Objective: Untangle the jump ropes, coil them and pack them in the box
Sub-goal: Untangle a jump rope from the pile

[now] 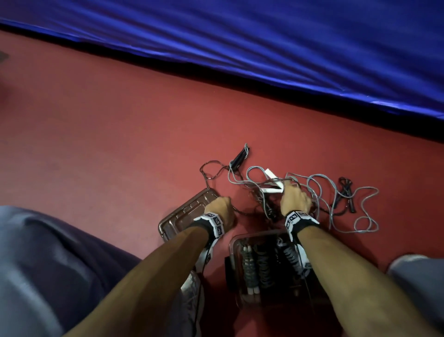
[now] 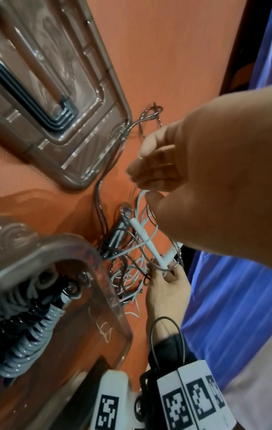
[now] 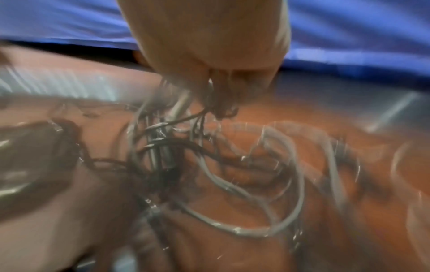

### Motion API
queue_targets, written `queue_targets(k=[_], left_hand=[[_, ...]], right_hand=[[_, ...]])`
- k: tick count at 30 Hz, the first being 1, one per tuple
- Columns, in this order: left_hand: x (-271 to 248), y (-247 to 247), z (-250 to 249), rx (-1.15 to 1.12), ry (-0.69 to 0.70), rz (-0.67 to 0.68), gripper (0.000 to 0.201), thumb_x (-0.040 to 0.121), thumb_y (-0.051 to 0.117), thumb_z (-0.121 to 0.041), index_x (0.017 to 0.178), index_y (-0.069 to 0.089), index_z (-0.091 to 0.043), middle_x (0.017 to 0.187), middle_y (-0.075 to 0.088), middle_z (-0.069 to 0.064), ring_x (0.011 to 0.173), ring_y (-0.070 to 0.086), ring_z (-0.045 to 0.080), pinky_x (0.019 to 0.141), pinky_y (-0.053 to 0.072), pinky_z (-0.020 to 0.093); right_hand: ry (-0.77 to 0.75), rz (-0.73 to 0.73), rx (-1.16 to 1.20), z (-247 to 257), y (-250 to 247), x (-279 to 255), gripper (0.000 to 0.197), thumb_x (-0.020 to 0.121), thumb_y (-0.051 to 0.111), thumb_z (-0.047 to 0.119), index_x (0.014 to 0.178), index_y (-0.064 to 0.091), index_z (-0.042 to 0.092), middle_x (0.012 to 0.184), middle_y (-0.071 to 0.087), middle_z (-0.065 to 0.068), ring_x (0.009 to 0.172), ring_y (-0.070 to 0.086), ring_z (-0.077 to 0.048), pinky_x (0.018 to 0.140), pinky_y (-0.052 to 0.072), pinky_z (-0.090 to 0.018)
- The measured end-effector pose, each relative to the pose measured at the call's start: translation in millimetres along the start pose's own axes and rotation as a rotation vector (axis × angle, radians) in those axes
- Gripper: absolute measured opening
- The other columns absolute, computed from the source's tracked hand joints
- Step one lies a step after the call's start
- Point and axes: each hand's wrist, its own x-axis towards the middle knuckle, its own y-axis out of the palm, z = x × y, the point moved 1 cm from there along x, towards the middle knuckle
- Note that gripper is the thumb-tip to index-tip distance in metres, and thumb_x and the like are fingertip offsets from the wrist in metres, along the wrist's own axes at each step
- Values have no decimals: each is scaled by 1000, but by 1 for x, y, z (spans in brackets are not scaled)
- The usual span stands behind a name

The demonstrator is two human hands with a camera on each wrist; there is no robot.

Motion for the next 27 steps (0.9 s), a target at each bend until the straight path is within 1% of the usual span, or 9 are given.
queue_targets(k=[3, 5, 10, 13, 15, 18, 21, 23, 27], left_hand=[[-1, -25, -12, -96, 91, -150, 16, 91, 53, -20, 104, 52, -10, 106, 65, 15, 95, 65, 37, 73, 52, 42], [-3, -48, -27, -217, 184, -247, 25, 97, 47, -29, 115, 49, -11, 109, 59, 11, 96, 61, 33, 78, 51, 43], [-32, -128, -83, -483, 393, -480, 44, 103, 39, -47, 131, 46, -14, 119, 59, 5, 100, 58, 17, 90, 49, 33], [-47, -179, -107, -875, 312, -368, 54, 103, 29, -59, 106, 56, -13, 84, 71, 9, 70, 64, 18, 68, 51, 34], [-57, -208, -118, -1027, 300, -267, 59, 105, 31, -56, 95, 61, -6, 84, 74, 15, 66, 65, 20, 61, 47, 31], [-80, -240, -124, -1007, 342, -171, 46, 104, 38, -52, 95, 66, -16, 97, 76, 11, 75, 65, 16, 68, 44, 30], [-104, -252, -131, -977, 310, 65, 68, 99, 25, -69, 100, 67, -16, 100, 76, 8, 86, 67, 19, 81, 42, 35], [-117, -252, -144, -959, 332, 175, 74, 96, 22, -75, 103, 64, -15, 96, 73, 8, 85, 68, 20, 80, 42, 35], [-141, -249, -174, -979, 517, 153, 44, 102, 43, -55, 106, 67, -20, 97, 72, -1, 85, 67, 11, 75, 46, 27]], right_hand=[[-122, -110, -45, 0, -36, -4, 46, 92, 49, 1, 132, 53, 24, 124, 67, -5, 98, 70, -37, 86, 50, -44], [-195, -173, -61, 2, -67, -10, 40, 95, 51, 7, 131, 54, 25, 127, 64, -1, 94, 70, -38, 85, 51, -45], [-399, -432, 11, 13, -151, -37, 21, 88, 75, 15, 107, 67, 17, 90, 74, -2, 56, 68, -35, 55, 54, -40], [-428, -534, 97, 17, -192, -55, 17, 85, 80, 26, 96, 68, 20, 77, 72, -1, 51, 65, -34, 51, 51, -38], [-400, -564, 110, 17, -216, -66, 14, 87, 76, 33, 94, 68, 24, 79, 73, -1, 57, 67, -36, 53, 50, -38], [-356, -581, 142, 16, -250, -82, 14, 90, 71, 39, 96, 68, 27, 84, 75, -1, 66, 70, -37, 59, 50, -39], [-348, -587, 165, 16, -283, -100, 13, 91, 70, 37, 98, 69, 26, 86, 76, -3, 74, 70, -39, 64, 50, -41], [-355, -591, 159, 15, -300, -111, 13, 92, 69, 35, 99, 70, 24, 86, 75, -9, 78, 70, -41, 66, 49, -42], [-342, -621, 199, 9, -329, -125, 15, 91, 67, 33, 101, 73, 24, 86, 74, -14, 82, 69, -43, 65, 49, -42]])
